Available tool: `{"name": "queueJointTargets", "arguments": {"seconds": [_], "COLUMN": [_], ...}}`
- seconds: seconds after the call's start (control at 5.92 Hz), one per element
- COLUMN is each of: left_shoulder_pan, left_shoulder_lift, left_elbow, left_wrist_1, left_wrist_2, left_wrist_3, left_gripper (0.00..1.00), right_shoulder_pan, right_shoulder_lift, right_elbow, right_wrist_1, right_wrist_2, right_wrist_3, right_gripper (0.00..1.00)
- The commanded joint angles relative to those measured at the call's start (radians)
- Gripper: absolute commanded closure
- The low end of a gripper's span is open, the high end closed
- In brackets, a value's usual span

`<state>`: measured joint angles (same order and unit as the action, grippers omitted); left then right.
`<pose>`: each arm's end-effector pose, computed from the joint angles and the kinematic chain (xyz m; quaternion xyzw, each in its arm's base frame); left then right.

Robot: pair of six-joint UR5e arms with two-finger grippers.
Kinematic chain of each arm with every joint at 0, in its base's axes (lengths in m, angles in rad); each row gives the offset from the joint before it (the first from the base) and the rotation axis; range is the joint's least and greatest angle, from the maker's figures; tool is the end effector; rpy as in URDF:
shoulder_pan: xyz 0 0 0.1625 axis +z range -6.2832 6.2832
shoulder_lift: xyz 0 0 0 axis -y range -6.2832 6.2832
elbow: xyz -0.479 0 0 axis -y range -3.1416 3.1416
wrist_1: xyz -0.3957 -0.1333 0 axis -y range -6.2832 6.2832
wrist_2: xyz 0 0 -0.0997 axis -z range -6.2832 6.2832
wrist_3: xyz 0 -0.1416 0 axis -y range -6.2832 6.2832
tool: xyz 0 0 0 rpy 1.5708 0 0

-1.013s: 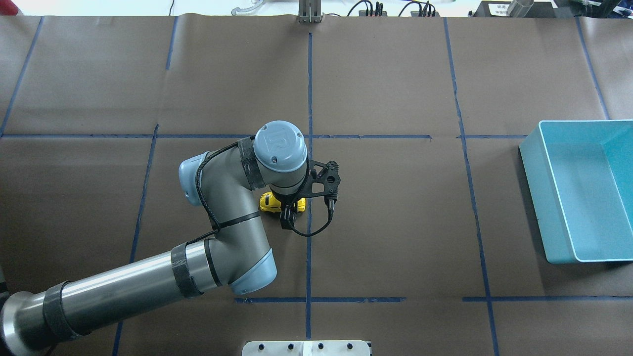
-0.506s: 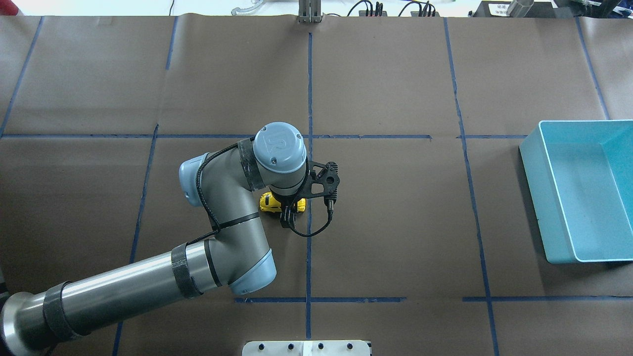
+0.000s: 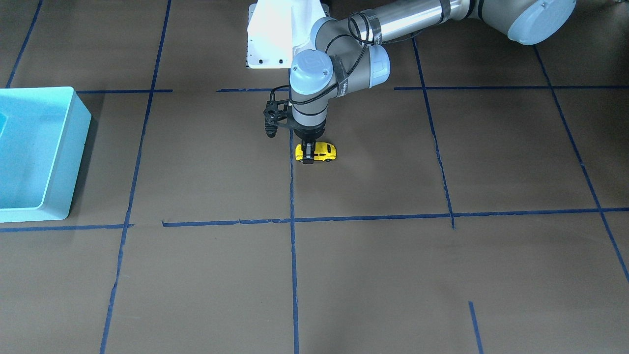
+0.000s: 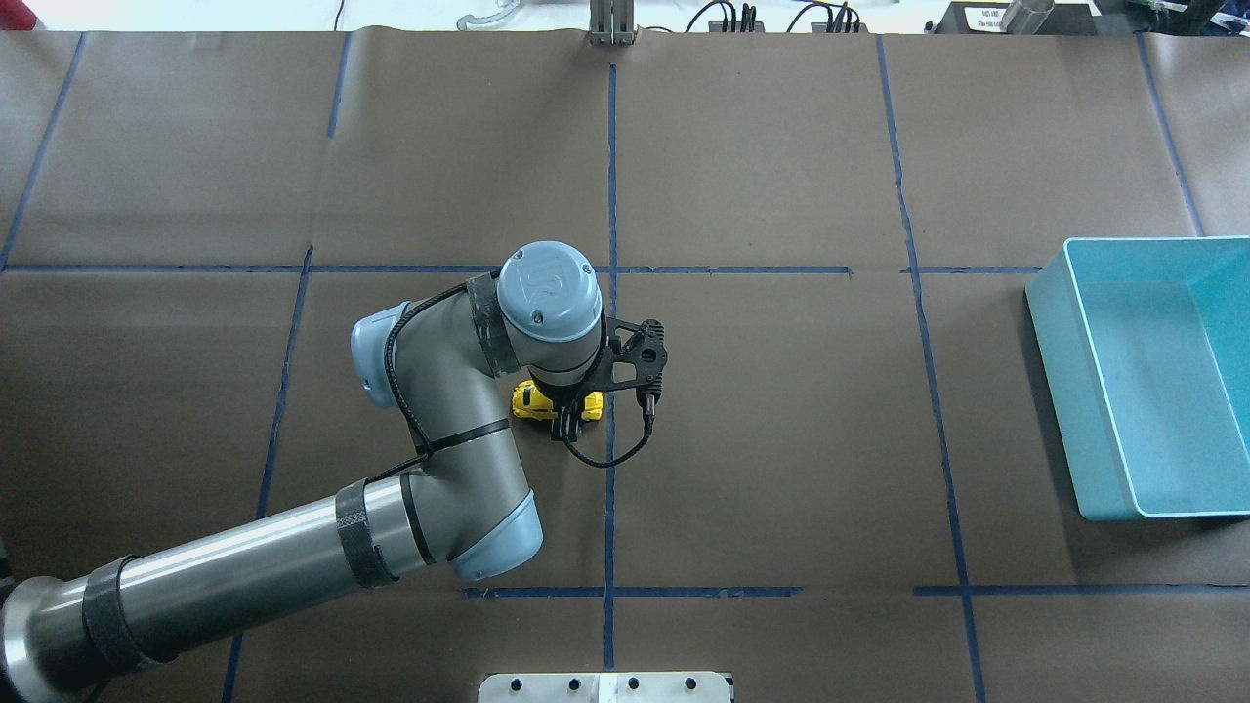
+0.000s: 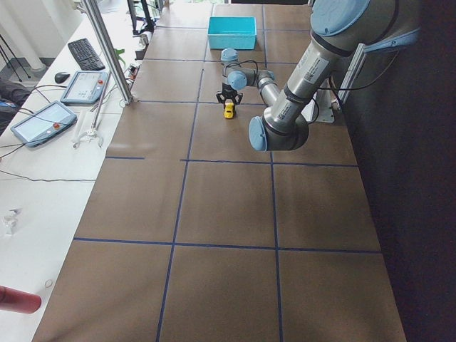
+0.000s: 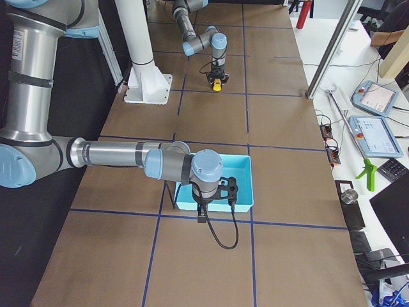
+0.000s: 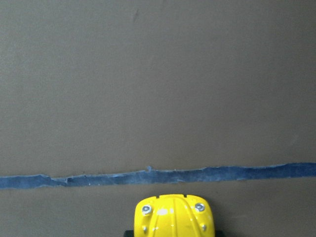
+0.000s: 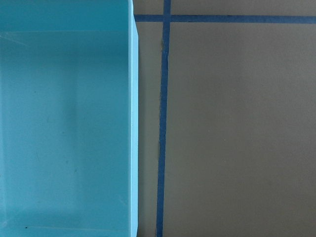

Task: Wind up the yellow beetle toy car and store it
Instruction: 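Close the left gripper on the car and press it down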

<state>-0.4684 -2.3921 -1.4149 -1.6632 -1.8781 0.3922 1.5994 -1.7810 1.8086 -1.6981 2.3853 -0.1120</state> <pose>0.6972 -0.4541 0.2740 0.2933 0.2604 0.6655 0.6350 0.0413 -0.3841 0.7266 -0.0179 -0.3978 -0.0185 0.9171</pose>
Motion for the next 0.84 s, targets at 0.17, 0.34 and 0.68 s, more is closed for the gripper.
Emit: {"name": "queueJointTargets", "arguments": {"seconds": [0.17, 0.34, 0.68], "left_shoulder_pan": [-0.027, -0.032, -0.032], "left_shoulder_lift": [0.001, 0.002, 0.017], "left_elbow": [-0.015, -0.01, 0.002], "left_wrist_1": [-0.051, -0.096, -0.212], "left_wrist_2": [-0.006, -0.006, -0.006], "left_wrist_3": [0.004, 0.002, -0.006], "left_gripper": [0.98, 1.0, 1.0], "right_shoulder_pan": [-0.001, -0.001, -0.001], "right_shoulder_lift": [0.0, 0.0, 0.0], "right_elbow": [0.0, 0.0, 0.002], "right_wrist_1": [0.0, 0.0, 0.0], "right_wrist_2": [0.0, 0.0, 0.002], "right_wrist_3": [0.0, 0.0, 0.0], "right_gripper": [0.0, 0.0, 0.0]}}
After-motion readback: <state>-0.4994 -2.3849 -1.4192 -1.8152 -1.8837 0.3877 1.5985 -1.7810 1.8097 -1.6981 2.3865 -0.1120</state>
